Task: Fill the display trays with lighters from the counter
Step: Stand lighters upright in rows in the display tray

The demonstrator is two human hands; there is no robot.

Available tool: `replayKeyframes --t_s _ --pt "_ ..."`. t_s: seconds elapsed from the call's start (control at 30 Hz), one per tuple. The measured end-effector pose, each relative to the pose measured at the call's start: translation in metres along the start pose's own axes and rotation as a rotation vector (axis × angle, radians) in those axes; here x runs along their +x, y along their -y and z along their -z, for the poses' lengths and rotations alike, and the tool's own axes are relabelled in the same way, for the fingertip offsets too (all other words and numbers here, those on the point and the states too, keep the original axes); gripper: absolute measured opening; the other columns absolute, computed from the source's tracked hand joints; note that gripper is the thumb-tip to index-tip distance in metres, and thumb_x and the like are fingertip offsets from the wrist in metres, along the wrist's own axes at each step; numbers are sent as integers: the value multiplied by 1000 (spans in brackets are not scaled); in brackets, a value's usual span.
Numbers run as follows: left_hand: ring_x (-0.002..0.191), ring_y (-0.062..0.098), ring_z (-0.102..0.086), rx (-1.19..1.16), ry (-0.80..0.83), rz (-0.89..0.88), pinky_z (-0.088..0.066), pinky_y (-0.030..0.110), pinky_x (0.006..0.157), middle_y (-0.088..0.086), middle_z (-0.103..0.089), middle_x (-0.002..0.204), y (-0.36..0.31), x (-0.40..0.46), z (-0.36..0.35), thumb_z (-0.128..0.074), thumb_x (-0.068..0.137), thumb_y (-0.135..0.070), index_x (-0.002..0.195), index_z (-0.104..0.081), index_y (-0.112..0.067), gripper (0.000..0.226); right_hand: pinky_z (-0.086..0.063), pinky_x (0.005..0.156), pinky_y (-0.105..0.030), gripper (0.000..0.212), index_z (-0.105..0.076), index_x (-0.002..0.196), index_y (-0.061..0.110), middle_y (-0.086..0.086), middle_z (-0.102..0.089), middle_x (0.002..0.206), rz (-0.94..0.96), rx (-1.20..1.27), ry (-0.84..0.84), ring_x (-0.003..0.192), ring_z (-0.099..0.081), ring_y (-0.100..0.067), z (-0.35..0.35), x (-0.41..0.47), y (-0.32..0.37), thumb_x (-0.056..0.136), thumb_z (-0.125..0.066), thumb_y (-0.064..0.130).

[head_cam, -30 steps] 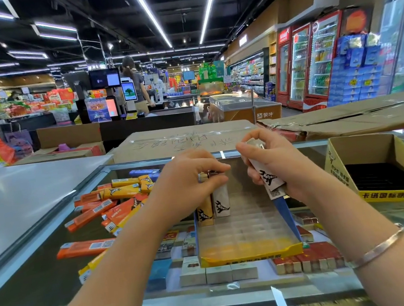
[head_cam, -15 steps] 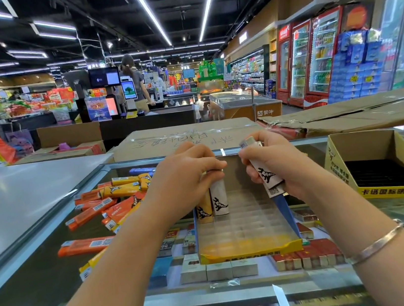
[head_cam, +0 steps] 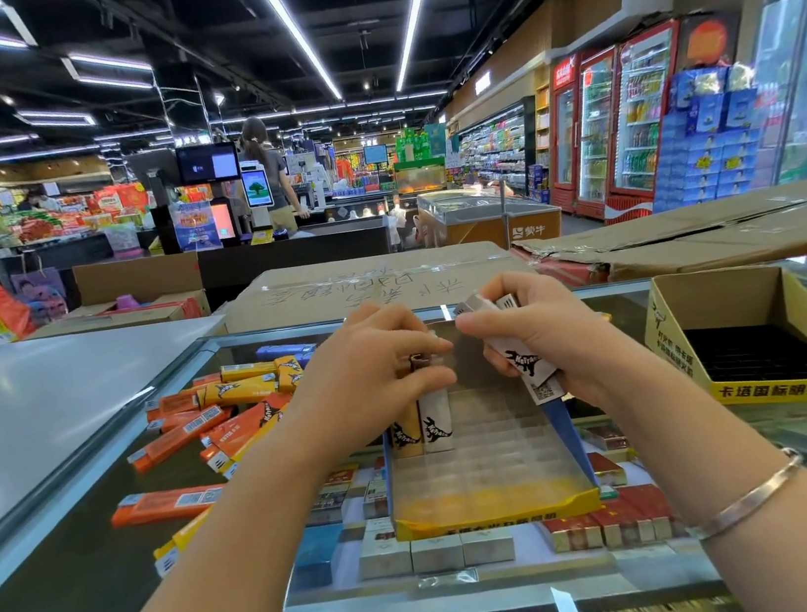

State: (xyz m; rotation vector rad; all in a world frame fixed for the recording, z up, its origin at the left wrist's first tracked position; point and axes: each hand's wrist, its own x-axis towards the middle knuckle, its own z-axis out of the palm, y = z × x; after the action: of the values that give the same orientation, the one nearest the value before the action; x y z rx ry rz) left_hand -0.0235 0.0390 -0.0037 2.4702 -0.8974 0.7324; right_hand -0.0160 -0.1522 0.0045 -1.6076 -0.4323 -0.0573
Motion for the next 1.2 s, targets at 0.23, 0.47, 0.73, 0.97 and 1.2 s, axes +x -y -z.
replayKeyframes --t_s 0.23,0.47,0.73,0.97,1.2 --pt "99 4 -56 -420 -183 116 -47 35 91 -24 -63 89 -9 0 6 -58 80 -48 107 -59 -43 28 -40 39 -20 23 -60 74 17 -7 -58 59 78 59 145 42 -52 -16 -6 -4 4 75 -68 38" --pt "86 -5 -57 -429 -198 127 -42 10 77 -22 -63 79 -14 -1 -3 -67 79 -41 102 -62 -42 24 -40 42 -21 35 -55 83 12 -3 -56 53 179 -50 133 39 -49 -15 -20 -4 3 82 -51 47" --pt "76 8 -64 -663 -146 160 -52 16 71 -14 -69 80 -12 0 9 -68 81 -28 86 -69 -40 14 -44 40 -21 30 -54 73 18 -2 -58 57 150 -108 -47 43 -55 -14 -22 -6 4 89 -50 43" --pt "73 10 -61 -623 -138 151 -52 18 66 -11 -66 82 -3 -2 22 -68 82 -20 86 -71 -39 19 -36 39 -25 15 -50 81 13 -5 -55 56 75 109 -246 37 -46 -16 -8 -2 7 96 -49 17" --pt "83 1 -57 -379 -13 59 -47 19 78 -13 -62 84 -5 -4 16 -70 81 -20 95 -72 -25 15 -40 37 -22 16 -50 81 15 -6 -55 58 18 190 -267 41 -46 -17 -5 -1 6 96 -48 19"
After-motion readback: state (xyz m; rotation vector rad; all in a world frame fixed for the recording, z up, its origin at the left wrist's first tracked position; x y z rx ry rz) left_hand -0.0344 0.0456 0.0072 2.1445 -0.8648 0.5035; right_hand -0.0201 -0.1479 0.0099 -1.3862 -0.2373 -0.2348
